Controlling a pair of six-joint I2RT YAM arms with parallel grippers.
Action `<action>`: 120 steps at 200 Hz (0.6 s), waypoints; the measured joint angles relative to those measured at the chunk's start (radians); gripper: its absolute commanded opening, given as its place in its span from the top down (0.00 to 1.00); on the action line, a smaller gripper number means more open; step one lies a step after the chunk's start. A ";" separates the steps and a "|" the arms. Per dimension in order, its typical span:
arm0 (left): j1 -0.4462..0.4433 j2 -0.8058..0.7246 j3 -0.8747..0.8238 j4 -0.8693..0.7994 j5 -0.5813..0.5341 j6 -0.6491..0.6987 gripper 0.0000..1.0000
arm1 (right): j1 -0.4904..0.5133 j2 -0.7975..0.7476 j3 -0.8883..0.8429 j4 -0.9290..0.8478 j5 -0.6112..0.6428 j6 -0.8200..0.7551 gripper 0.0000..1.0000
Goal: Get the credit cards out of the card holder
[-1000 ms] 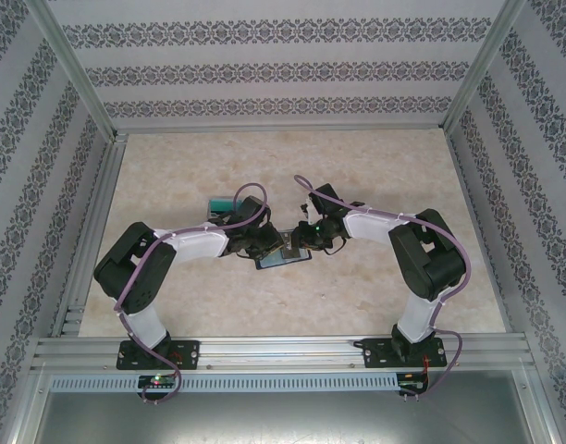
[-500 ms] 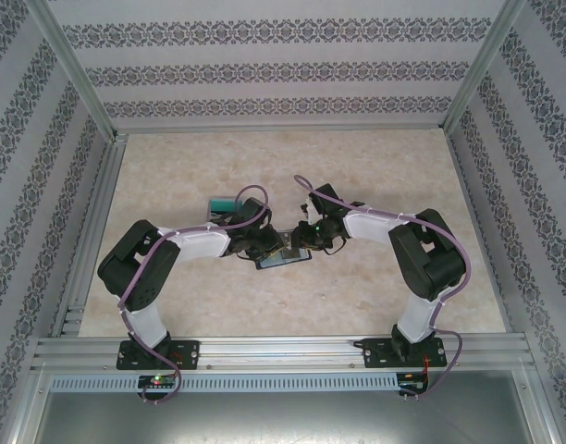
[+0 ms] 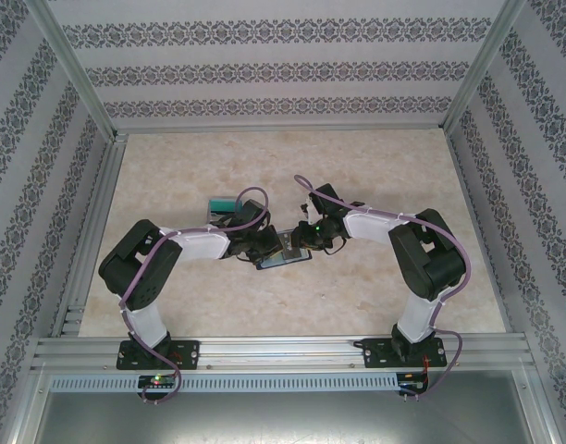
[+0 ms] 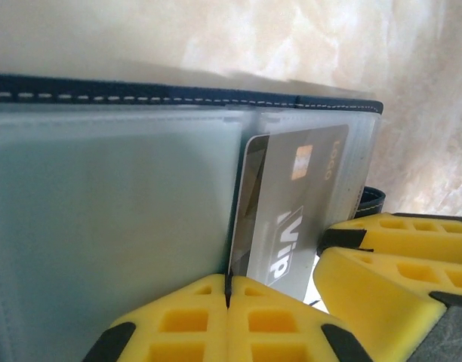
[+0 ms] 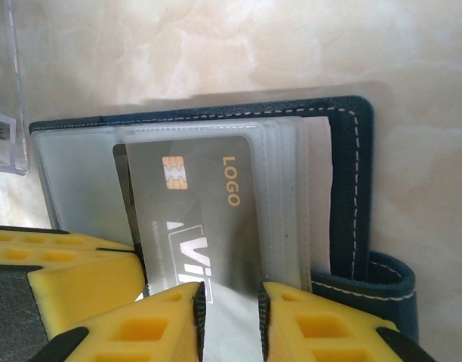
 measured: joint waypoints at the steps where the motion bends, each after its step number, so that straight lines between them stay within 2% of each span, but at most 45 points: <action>1: 0.000 0.000 -0.001 0.002 0.000 0.003 0.97 | 0.000 0.000 0.000 0.000 0.000 0.000 0.72; 120: 0.057 -0.077 -0.058 -0.043 0.001 0.087 0.99 | 0.000 0.008 0.004 0.001 -0.008 0.004 0.72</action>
